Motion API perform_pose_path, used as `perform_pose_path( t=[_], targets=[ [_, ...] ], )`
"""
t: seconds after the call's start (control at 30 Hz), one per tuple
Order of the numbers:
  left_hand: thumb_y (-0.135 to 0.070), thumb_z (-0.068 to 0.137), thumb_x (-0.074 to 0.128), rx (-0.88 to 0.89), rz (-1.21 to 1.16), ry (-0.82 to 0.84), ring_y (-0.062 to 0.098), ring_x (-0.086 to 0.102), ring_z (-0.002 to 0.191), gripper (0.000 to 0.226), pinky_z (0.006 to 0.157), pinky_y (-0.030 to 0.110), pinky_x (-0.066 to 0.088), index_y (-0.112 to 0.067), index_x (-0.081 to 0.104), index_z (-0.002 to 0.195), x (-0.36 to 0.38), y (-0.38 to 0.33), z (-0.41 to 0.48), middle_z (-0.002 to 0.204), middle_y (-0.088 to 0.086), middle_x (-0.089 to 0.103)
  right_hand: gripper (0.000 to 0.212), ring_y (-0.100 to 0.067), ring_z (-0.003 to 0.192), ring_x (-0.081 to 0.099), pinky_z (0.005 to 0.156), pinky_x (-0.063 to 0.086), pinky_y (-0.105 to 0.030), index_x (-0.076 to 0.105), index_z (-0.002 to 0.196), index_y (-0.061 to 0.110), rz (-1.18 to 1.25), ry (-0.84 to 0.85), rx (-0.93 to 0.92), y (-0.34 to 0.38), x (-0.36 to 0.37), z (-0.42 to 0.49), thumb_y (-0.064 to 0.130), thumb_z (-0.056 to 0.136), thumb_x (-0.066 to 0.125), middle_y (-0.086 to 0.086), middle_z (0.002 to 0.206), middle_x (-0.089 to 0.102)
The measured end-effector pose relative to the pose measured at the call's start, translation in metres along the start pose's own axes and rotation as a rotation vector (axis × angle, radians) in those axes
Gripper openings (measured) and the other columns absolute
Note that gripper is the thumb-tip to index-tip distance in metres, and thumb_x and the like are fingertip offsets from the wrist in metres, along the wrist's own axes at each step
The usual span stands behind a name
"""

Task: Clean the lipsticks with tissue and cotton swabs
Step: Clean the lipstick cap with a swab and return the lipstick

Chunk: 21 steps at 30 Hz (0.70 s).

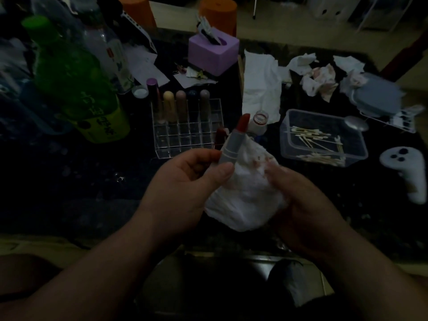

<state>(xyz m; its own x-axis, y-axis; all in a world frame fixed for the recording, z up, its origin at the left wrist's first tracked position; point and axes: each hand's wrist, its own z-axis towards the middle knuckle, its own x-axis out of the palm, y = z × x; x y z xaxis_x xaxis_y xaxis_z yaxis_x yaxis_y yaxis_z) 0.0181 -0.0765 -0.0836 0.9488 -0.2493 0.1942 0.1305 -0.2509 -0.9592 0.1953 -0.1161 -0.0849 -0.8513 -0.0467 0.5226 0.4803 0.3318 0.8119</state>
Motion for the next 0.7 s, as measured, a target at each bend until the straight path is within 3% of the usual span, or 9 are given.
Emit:
perform_pose_path(
  t=[0.07,0.17,0.27,0.33,0.4,0.47,0.6,0.7],
  targets=[
    [-0.028,0.074,0.07,-0.017,0.032,-0.009,0.016,0.075,0.087,0.03,0.07,0.022,0.057,-0.015,0.07,0.101,0.002,0.002,0.001,0.093,0.002,0.078,0.028,-0.032,0.103,0.07,0.091,0.055,-0.043,0.073,0.108,0.005,-0.2,-0.18,-0.016,-0.004,0.0,0.001,0.019,0.083,0.072,-0.017,0.108,0.073],
    [-0.023,0.083,0.068,-0.062,0.06,-0.006,0.012,0.075,0.088,0.022,0.07,0.02,0.057,-0.015,0.07,0.103,0.003,0.007,0.003,0.094,-0.002,0.078,0.02,-0.035,0.098,0.071,0.097,0.051,-0.056,0.072,0.105,0.0,-0.26,-0.393,-0.003,-0.006,-0.001,0.005,0.008,0.088,0.066,-0.018,0.101,0.075],
    [-0.021,0.092,0.063,-0.072,0.128,-0.023,0.007,0.073,0.089,0.016,0.069,0.015,0.055,-0.019,0.07,0.107,0.002,0.008,0.007,0.097,-0.007,0.077,0.014,-0.035,0.093,0.072,0.092,0.054,-0.052,0.074,0.1,0.005,-0.31,-0.474,0.045,-0.002,-0.003,0.007,0.008,0.087,0.068,-0.015,0.095,0.076],
    [-0.024,0.094,0.062,-0.06,0.164,-0.08,0.003,0.071,0.083,0.014,0.067,0.015,0.053,-0.023,0.071,0.105,-0.002,0.009,0.013,0.094,-0.01,0.077,0.01,-0.038,0.088,0.072,0.085,0.056,-0.051,0.075,0.093,0.006,-0.379,-0.499,0.112,0.002,-0.007,0.006,0.007,0.086,0.069,-0.015,0.088,0.076],
    [-0.026,0.093,0.064,-0.058,0.133,-0.132,0.011,0.07,0.084,0.015,0.074,0.028,0.055,-0.023,0.072,0.105,-0.006,0.009,0.019,0.094,-0.006,0.077,0.008,-0.041,0.085,0.072,0.082,0.056,-0.051,0.076,0.087,0.007,-0.514,-0.482,0.175,0.006,-0.011,0.004,0.009,0.085,0.069,-0.017,0.084,0.075],
    [-0.024,0.091,0.067,-0.018,0.084,-0.179,0.017,0.071,0.087,0.018,0.08,0.035,0.055,-0.018,0.071,0.107,-0.011,0.007,0.025,0.095,-0.001,0.077,0.008,-0.037,0.077,0.072,0.072,0.056,-0.044,0.076,0.081,0.009,-0.659,-0.457,0.212,0.008,-0.014,0.003,0.011,0.083,0.069,-0.016,0.079,0.075],
    [-0.018,0.09,0.071,0.078,0.279,-0.194,0.004,0.072,0.086,0.026,0.075,0.02,0.057,-0.021,0.067,0.116,-0.021,0.003,0.036,0.093,-0.009,0.076,0.014,-0.014,0.055,0.063,0.057,0.047,-0.028,0.071,0.071,0.004,-0.834,-0.409,0.239,0.012,-0.018,0.001,0.01,0.083,0.068,-0.003,0.059,0.068],
    [-0.023,0.09,0.072,0.108,0.504,-0.191,-0.001,0.07,0.083,0.018,0.076,0.019,0.055,-0.036,0.066,0.1,-0.024,0.012,0.042,0.088,-0.013,0.075,0.016,-0.011,0.053,0.058,0.057,0.044,-0.028,0.067,0.072,0.0,-0.916,-0.401,0.245,0.012,-0.02,0.001,0.012,0.082,0.068,0.0,0.057,0.063]
  ],
)
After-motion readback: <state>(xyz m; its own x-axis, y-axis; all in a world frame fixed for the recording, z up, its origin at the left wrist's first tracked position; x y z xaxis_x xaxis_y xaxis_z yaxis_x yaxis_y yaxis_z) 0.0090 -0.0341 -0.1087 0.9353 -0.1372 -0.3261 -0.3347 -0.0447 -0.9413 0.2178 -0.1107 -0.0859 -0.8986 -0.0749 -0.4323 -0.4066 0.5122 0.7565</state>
